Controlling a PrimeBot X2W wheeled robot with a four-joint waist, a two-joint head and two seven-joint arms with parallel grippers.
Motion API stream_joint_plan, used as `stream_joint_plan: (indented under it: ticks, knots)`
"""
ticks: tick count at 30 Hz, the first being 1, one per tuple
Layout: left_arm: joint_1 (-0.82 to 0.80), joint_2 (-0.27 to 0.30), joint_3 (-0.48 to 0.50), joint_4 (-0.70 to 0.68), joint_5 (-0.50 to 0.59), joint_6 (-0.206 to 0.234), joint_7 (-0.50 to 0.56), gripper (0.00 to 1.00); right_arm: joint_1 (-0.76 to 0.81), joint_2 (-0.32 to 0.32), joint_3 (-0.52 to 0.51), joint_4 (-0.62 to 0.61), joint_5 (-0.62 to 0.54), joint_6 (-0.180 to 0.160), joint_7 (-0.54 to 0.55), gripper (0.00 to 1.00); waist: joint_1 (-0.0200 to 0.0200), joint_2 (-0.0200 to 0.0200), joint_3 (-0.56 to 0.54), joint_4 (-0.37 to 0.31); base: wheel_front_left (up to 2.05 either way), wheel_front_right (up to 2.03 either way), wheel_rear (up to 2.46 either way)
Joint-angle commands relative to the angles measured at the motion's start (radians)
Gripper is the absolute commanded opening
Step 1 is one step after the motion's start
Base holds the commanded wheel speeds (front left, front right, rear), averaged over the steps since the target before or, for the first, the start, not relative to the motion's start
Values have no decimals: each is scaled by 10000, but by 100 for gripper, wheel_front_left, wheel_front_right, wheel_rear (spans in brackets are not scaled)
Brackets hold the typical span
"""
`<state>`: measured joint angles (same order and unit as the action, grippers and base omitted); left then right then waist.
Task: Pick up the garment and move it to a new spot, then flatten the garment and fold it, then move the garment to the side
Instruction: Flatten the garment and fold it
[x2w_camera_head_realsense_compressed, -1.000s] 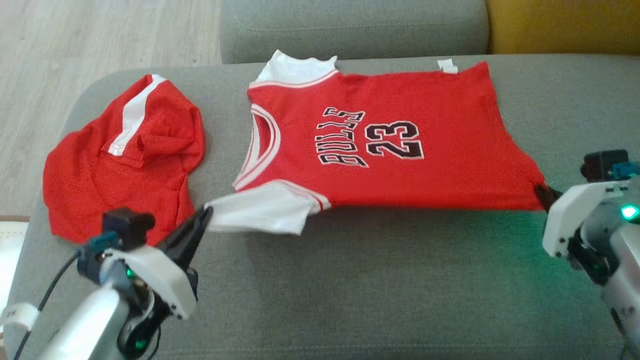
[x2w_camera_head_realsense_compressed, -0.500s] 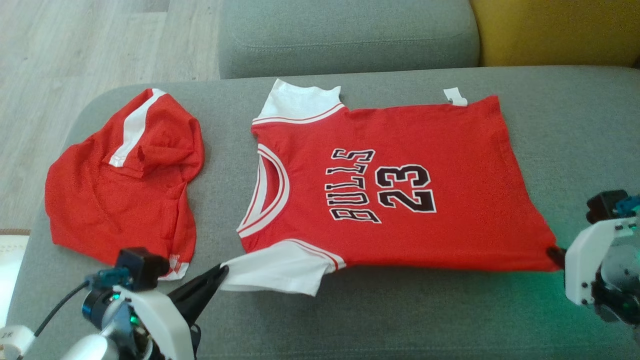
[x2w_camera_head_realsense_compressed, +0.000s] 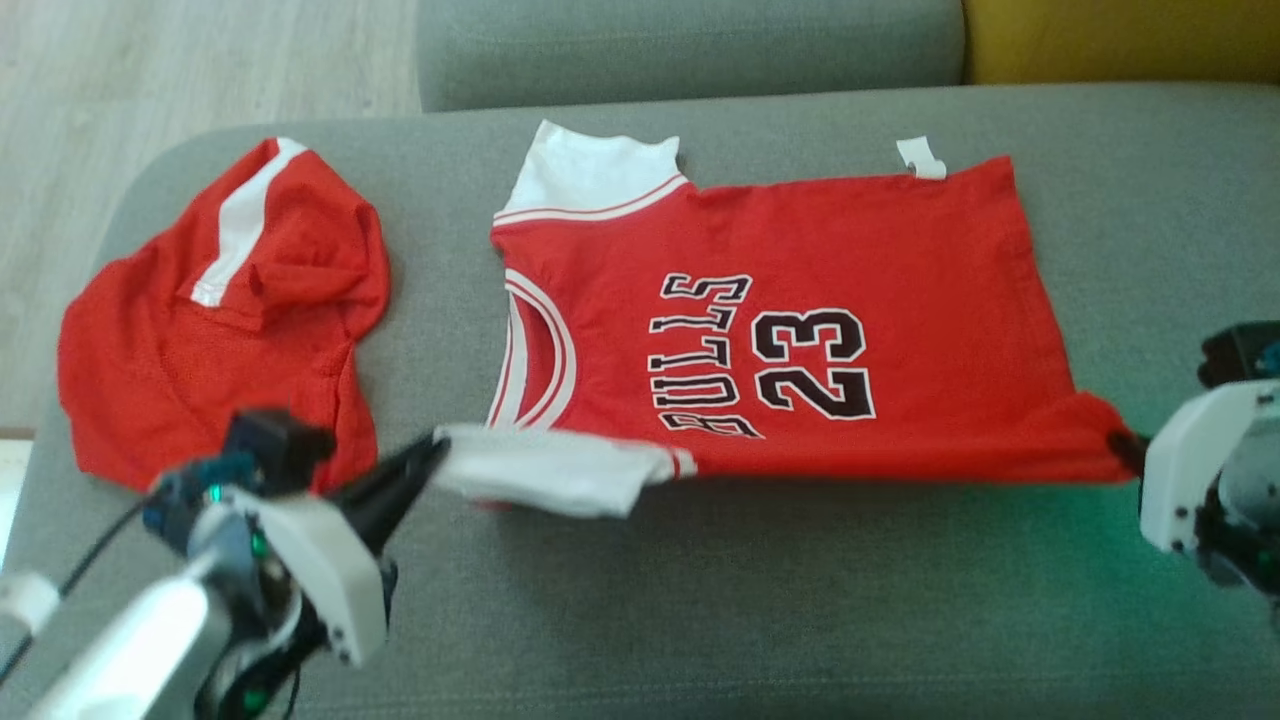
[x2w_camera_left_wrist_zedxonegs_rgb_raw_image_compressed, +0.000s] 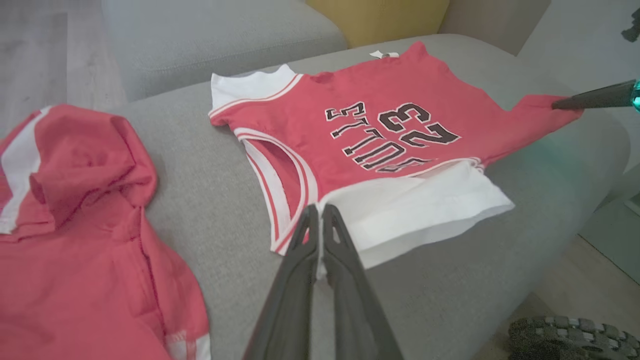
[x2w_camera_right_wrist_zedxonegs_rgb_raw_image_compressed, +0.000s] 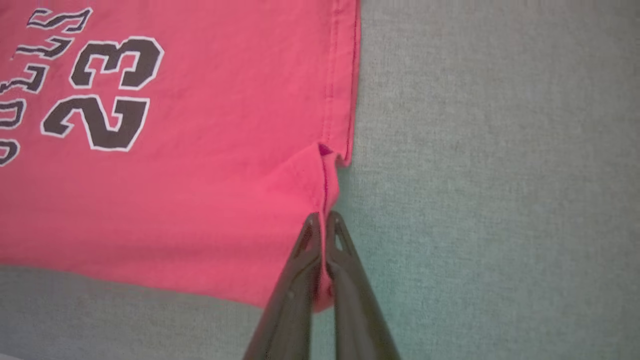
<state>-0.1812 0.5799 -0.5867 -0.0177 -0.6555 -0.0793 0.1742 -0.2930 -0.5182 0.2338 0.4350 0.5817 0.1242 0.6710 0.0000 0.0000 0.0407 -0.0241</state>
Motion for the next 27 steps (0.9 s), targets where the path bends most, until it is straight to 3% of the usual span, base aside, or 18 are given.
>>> stream_joint_plan:
  ticks: [1, 13, 27]
  knots:
    - [-938, 178, 469, -89, 117, -15, -99, 0, -569, -128, -181, -358, -195, 65, 52, 0, 0, 0, 170, -29, 0, 0, 0]
    - [-3088, -349, 301, 1598, 401, -307, -391, 0, -1762, 904, -829, 100, -1282, 65, 94, 0, 0, 0, 876, -176, 0, 0, 0]
    - [-5145, -951, -1064, 4317, 836, -505, -1301, 0, -3575, 1663, -773, 1798, -2174, 65, -555, 0, 0, 0, 1948, -340, 0, 0, 0]
